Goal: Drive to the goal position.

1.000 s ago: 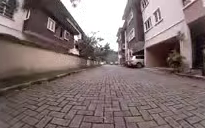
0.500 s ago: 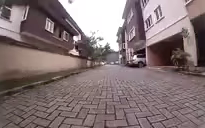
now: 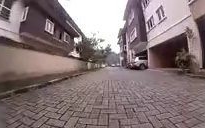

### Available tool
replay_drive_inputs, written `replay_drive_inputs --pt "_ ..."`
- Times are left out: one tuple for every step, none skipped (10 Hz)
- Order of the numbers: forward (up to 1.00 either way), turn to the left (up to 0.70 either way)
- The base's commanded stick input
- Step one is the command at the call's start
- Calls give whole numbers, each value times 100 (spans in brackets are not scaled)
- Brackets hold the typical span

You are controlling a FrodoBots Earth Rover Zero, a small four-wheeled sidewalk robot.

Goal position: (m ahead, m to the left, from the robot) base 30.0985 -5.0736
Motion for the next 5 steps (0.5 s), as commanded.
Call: replay_drive_inputs --pt "70 0" --pt "70 0" --pt "70 0" --pt "70 0" --pt "70 0"
